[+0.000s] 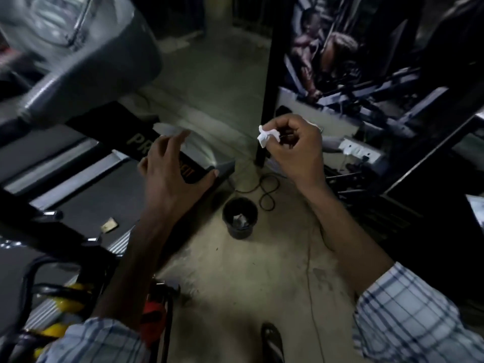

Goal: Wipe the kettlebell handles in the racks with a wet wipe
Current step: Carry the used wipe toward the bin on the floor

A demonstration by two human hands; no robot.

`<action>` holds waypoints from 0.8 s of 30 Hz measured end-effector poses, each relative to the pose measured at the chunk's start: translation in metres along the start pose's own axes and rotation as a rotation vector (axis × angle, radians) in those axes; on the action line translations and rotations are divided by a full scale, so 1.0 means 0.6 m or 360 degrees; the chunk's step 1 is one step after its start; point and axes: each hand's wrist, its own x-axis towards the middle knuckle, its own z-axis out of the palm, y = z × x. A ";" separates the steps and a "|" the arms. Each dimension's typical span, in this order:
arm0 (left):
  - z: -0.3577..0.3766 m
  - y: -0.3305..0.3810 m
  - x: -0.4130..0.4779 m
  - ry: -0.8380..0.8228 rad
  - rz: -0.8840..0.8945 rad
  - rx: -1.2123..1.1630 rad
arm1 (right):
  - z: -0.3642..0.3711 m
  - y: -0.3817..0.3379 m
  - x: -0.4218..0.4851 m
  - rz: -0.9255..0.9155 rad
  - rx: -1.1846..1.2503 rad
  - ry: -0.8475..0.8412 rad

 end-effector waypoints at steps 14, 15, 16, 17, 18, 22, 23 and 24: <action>0.167 0.078 0.120 -0.0150 0.0174 0.0053 | -0.123 0.143 0.101 0.0076 -0.0095 0.0011; 0.189 0.068 0.125 -0.0161 0.0164 0.0061 | -0.121 0.162 0.104 0.0108 -0.0087 0.0009; 0.210 0.058 0.130 -0.0185 0.0150 0.0076 | -0.117 0.183 0.107 0.0145 -0.0090 0.0012; 0.233 0.048 0.133 -0.0224 0.0116 0.0095 | -0.112 0.204 0.109 0.0190 -0.0089 0.0018; 0.257 0.035 0.136 -0.0279 0.0071 0.0113 | -0.105 0.227 0.111 0.0240 -0.0075 0.0027; 0.360 -0.033 0.146 -0.0450 -0.0036 0.0125 | -0.069 0.336 0.109 0.0448 -0.0065 0.0083; 0.388 -0.054 0.149 -0.0497 -0.0056 0.0119 | -0.058 0.367 0.108 0.0504 -0.0077 0.0090; 0.419 -0.079 0.151 -0.0554 -0.0074 0.0120 | -0.045 0.399 0.106 0.0563 -0.0075 0.0101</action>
